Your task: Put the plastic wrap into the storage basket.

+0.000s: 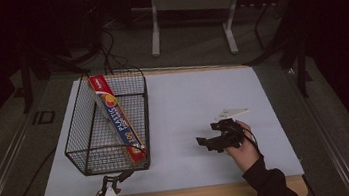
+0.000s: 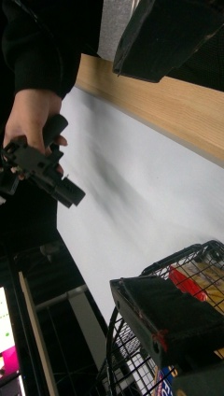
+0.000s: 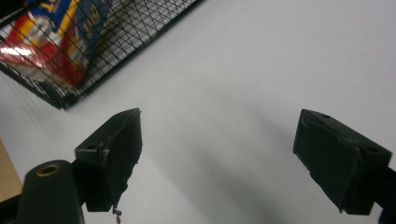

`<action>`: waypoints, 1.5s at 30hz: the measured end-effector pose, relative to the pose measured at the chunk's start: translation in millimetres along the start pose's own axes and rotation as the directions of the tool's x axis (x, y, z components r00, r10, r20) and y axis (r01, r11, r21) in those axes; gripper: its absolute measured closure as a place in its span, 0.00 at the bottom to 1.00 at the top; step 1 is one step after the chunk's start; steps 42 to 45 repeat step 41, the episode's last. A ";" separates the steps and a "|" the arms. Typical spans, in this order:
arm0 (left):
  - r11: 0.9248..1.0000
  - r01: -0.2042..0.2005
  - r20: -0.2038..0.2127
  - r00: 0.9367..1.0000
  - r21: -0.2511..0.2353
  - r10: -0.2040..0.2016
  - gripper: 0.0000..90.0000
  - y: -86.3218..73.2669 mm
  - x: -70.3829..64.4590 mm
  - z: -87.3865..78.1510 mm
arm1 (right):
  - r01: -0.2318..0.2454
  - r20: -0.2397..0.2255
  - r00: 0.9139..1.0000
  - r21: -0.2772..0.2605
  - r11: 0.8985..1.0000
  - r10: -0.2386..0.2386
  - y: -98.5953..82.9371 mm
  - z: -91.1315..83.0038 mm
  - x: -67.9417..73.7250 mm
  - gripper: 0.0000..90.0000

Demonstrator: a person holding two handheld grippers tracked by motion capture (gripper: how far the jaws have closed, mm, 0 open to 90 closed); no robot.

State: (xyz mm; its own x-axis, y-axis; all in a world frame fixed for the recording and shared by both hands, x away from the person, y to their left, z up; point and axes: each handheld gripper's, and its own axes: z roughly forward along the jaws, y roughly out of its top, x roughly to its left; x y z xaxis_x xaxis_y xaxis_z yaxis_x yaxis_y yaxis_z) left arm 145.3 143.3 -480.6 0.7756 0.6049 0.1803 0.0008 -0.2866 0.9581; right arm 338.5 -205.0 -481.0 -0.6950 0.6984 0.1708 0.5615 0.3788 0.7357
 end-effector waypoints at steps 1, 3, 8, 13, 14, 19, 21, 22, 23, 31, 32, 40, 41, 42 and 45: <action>1.000 0.000 0.000 1.000 0.000 0.000 0.01 0.0 0.0 0.0 | 0.000 0.000 1.000 0.000 1.000 0.000 0.0 0.0 0.0 0.17; 1.000 -0.001 0.002 1.000 0.002 0.001 0.01 -0.1 -0.2 0.5 | -0.002 0.002 1.000 0.000 1.000 0.002 -7.5 -5.3 -3.1 0.17; 1.000 -0.002 0.001 1.000 0.002 0.002 0.01 0.0 -0.4 0.8 | -0.007 0.008 1.000 0.003 1.000 0.007 -18.2 -12.5 -6.7 0.17; 1.000 -0.003 0.001 1.000 0.004 0.003 0.01 0.0 -0.5 1.0 | -0.011 0.011 1.000 -0.003 1.000 0.011 -25.5 -19.2 -8.7 0.17; 1.000 -0.003 0.002 1.000 0.005 0.003 0.01 0.0 -0.6 1.0 | -0.008 0.012 1.000 -0.006 1.000 0.008 -27.4 -20.7 -9.1 0.17; 1.000 -0.004 0.002 1.000 0.006 0.004 0.01 -0.1 -0.6 1.0 | 0.014 0.029 0.999 -0.007 1.000 -0.014 -37.3 -22.2 -11.1 0.17; 1.000 -0.003 0.003 1.000 0.009 0.003 0.01 -0.1 -0.5 1.2 | 0.014 0.036 0.999 -0.013 1.000 -0.014 -40.4 -22.4 -12.4 0.17; 1.000 -0.003 0.004 1.000 0.009 0.003 0.01 -0.1 -0.5 1.3 | 0.014 0.036 0.999 -0.014 1.000 -0.014 -41.4 -22.6 -12.9 0.17; 1.000 -0.004 0.006 1.000 0.010 0.004 0.01 -0.2 -0.7 1.5 | 0.021 0.041 0.999 -0.013 1.000 -0.020 -41.5 -22.5 -13.0 0.17; 1.000 -0.012 0.012 1.000 0.013 0.012 0.01 -0.3 -1.3 1.3 | 0.046 0.067 0.997 -0.027 0.999 -0.044 -43.9 -19.7 -14.7 0.17; 1.000 -0.011 0.012 1.000 0.013 0.011 0.01 -0.4 -1.2 1.5 | 0.044 0.068 0.997 -0.026 0.999 -0.042 -44.4 -19.3 -15.8 0.17; 1.000 -0.011 0.014 1.000 0.014 0.011 0.01 -0.5 -1.2 1.4 | 0.033 0.056 0.998 -0.025 0.999 -0.032 -46.0 -14.9 -17.0 0.17; 1.000 -0.012 0.014 1.000 0.015 0.012 0.01 -0.5 -1.2 1.4 | 0.033 0.053 0.998 -0.023 0.999 -0.031 -46.1 -14.5 -16.9 0.17; 1.000 -0.012 0.014 1.000 0.015 0.012 0.01 -0.5 -1.2 1.4 | 0.033 0.053 0.998 -0.023 0.999 -0.031 -46.1 -14.5 -16.9 0.17; 1.000 -0.012 0.014 1.000 0.015 0.012 0.01 -0.5 -1.2 1.4 | 0.033 0.053 0.998 -0.023 0.999 -0.031 -46.1 -14.5 -16.9 0.17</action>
